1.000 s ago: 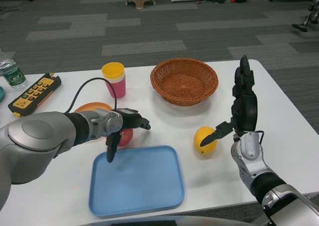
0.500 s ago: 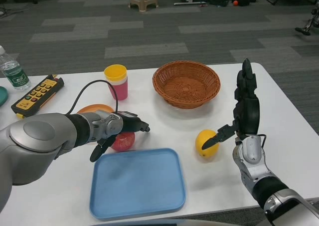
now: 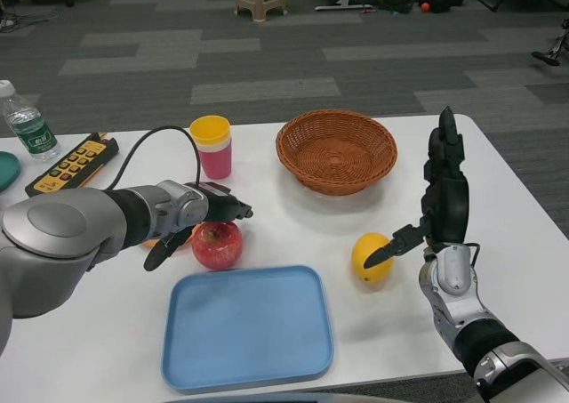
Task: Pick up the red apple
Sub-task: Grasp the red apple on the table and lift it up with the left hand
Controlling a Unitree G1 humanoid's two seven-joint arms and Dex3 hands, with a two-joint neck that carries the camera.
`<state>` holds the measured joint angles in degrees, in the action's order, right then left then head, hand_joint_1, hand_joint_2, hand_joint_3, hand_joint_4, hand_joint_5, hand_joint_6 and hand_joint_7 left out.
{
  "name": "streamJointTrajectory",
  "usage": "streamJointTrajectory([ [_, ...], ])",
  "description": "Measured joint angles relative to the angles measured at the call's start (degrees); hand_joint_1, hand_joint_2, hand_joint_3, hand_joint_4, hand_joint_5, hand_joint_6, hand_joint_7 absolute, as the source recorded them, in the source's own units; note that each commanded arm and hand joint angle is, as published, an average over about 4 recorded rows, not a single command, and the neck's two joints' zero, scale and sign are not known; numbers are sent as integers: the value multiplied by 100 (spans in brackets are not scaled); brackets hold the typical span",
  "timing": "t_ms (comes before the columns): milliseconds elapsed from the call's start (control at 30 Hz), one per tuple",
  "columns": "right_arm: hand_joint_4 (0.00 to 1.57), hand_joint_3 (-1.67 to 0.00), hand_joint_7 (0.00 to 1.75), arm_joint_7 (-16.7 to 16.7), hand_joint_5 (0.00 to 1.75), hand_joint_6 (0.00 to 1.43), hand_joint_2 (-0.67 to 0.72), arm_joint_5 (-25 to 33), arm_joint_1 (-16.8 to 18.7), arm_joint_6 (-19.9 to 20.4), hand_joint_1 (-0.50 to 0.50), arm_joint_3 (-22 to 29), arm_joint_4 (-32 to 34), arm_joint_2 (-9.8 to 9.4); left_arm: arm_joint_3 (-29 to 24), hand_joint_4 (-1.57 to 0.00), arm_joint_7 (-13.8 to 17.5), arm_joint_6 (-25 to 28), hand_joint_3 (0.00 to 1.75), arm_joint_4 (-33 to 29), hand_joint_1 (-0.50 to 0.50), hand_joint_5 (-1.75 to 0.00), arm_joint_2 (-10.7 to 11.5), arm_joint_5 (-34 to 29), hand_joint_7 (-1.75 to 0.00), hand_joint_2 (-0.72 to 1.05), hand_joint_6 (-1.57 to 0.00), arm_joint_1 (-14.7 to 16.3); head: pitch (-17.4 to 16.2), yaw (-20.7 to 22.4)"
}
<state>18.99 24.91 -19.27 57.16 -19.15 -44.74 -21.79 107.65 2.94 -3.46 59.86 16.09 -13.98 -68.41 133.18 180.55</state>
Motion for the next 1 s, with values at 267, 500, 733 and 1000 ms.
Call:
streamJointTrajectory([
  [267, 0, 0, 0, 0, 0, 0, 72, 0, 0, 0, 4, -17, 0, 0, -41, 0, -60, -3, 9, 43, -50, 0, -48, -1, -21, -21, -16, 60, -11, 30],
  [500, 0, 0, 0, 0, 0, 0, 72, 0, 0, 0, 4, -23, 0, 0, 7, 0, -128, -30, 9, 84, -50, 0, -102, -5, -17, -2, -18, 143, -9, 60],
  [733, 0, 0, 0, 0, 0, 0, 71, 0, 0, 0, 4, -41, -2, 0, 12, 0, -190, -69, 9, 84, -50, 0, -158, -7, -21, 14, -24, 190, -36, 53],
  [1000, 0, 0, 0, 1, 0, 0, 71, 0, 0, 0, 4, -43, -4, 0, 16, 0, -225, -72, 9, 86, -50, 0, -173, -25, -21, 60, -26, 221, -49, 49],
])
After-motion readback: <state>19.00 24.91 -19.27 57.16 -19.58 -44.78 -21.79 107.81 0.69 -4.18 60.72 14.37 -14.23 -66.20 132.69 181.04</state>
